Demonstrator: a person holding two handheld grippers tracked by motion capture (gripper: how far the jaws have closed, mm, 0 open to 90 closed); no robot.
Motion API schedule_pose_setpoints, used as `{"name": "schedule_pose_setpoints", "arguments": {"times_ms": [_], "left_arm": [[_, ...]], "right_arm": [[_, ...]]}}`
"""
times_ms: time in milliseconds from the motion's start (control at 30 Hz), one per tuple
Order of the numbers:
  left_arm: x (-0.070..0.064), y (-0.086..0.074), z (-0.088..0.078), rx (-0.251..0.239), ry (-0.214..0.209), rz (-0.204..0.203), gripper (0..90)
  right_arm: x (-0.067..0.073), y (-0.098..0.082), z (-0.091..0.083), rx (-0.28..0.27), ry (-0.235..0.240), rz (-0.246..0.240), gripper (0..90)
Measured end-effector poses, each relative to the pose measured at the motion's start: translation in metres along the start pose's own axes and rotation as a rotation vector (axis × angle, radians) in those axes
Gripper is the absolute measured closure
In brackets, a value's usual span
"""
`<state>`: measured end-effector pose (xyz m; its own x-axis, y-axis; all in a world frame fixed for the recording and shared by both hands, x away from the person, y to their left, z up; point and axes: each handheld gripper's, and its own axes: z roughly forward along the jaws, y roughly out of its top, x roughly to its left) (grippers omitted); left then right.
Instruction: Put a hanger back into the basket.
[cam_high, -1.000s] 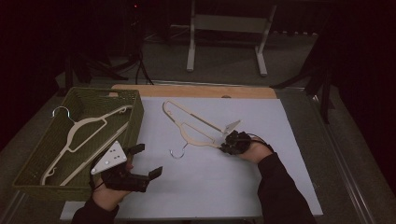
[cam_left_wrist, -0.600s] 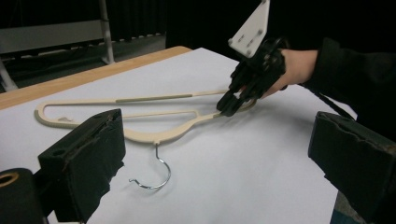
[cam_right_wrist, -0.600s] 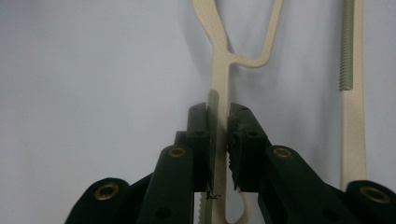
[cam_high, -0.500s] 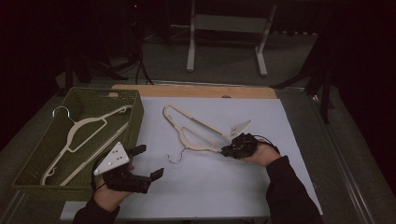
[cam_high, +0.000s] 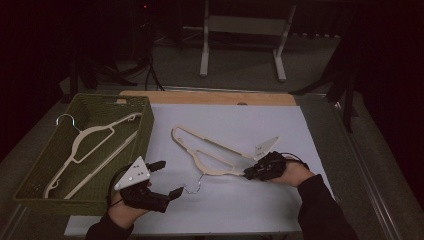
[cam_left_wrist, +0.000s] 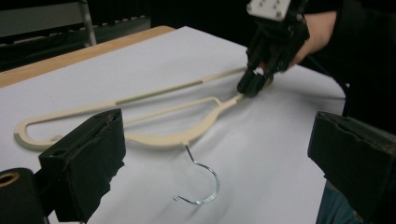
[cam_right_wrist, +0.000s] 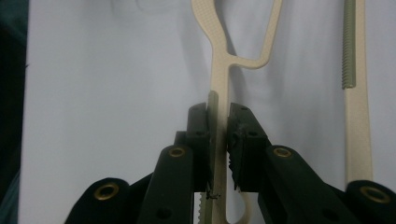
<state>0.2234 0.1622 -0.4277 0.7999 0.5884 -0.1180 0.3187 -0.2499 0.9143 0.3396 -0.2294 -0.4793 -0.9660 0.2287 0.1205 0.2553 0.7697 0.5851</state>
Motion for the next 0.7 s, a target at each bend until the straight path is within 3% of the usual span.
{"name": "schedule_pose_setpoints", "arguments": {"times_ms": [267, 600, 633, 700], "left_arm": [[0.001, 0.000, -0.002, -0.007, -0.004, -0.012, 5.0], [0.003, 0.001, -0.004, -0.018, 0.000, -0.022, 5.1], [0.003, 0.001, -0.004, -0.021, 0.003, -0.025, 5.0], [0.004, 0.001, -0.005, -0.024, 0.003, -0.029, 5.0]], "right_arm": [[0.011, -0.015, -0.002, 0.030, 0.046, -0.049, 79.3], [0.013, -0.033, 0.010, 0.118, 0.010, -0.044, 78.5], [0.013, -0.034, 0.009, 0.111, 0.013, -0.042, 76.1], [0.014, -0.033, 0.009, 0.110, -0.028, -0.026, 66.4]]}}
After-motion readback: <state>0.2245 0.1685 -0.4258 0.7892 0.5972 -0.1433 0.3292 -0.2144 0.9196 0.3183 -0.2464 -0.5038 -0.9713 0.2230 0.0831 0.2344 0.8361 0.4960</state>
